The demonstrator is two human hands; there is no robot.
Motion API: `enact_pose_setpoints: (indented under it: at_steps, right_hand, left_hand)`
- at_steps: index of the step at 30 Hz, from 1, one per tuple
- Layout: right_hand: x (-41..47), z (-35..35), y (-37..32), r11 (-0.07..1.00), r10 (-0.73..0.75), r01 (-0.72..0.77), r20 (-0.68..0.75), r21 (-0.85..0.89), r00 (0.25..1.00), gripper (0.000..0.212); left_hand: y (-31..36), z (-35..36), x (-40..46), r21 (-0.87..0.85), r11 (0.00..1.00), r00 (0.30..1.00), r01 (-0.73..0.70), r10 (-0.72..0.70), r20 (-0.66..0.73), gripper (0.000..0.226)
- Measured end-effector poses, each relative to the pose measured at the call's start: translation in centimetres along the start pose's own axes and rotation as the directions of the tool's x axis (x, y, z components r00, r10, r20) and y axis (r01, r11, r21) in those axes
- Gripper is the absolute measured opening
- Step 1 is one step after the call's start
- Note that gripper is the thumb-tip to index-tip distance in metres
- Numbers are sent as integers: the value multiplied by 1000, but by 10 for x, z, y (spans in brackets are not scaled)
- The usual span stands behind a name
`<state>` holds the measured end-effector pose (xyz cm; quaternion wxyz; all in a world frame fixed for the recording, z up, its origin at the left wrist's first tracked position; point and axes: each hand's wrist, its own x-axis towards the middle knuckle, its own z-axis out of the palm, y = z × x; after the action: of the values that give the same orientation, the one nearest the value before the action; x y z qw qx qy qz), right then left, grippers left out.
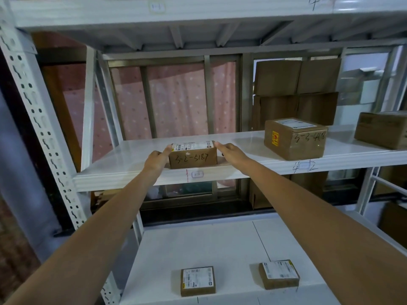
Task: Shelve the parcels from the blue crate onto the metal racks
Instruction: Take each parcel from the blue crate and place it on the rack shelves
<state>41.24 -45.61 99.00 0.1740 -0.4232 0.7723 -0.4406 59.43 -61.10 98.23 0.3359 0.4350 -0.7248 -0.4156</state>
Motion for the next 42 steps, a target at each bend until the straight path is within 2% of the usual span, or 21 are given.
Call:
enact_pose_setpoints:
  at_steps: [7,16,24,27,30,34,36,39,42]
  right_hand:
    - [-24,-11,6,1000,-10,13,-140,21,990,59]
    - [-65,-36,1,1000,-15,13,-201,-10,979,54]
    - [-102,-78,3,998,-42,51,-224,34,974,48]
    - [-121,-105,16,996,-60,75,-233,54,971,39]
    - [-144,-136,35,995,-86,95,-204,35,975,44]
    - [-169,-175,63,993,-120,122,-203,-1,972,44]
    - [-178,-193,74,991,-131,136,-178,19,975,44]
    - [-183,-213,81,984,-144,158,-162,81,976,45]
    - [-177,-221,72,976,-168,189,-178,106,970,42]
  left_hand:
    - [11,-16,-14,-12,999,999,-38,37,-24,61]
    - [36,-23,-54,-29,987,980,-159,154,-128,38]
    - [74,-25,-102,95,972,940,-215,232,-250,53]
    - [100,-1,-129,71,965,928,-252,262,-265,44]
    - [117,35,-160,41,963,932,-265,267,-246,26]
    - [128,81,-198,114,971,927,-212,236,-291,39]
    - [136,98,-215,152,975,923,-160,202,-327,37]
    - [149,110,-231,119,982,925,-150,181,-333,24]
    - [161,98,-226,75,984,932,-165,180,-316,31]
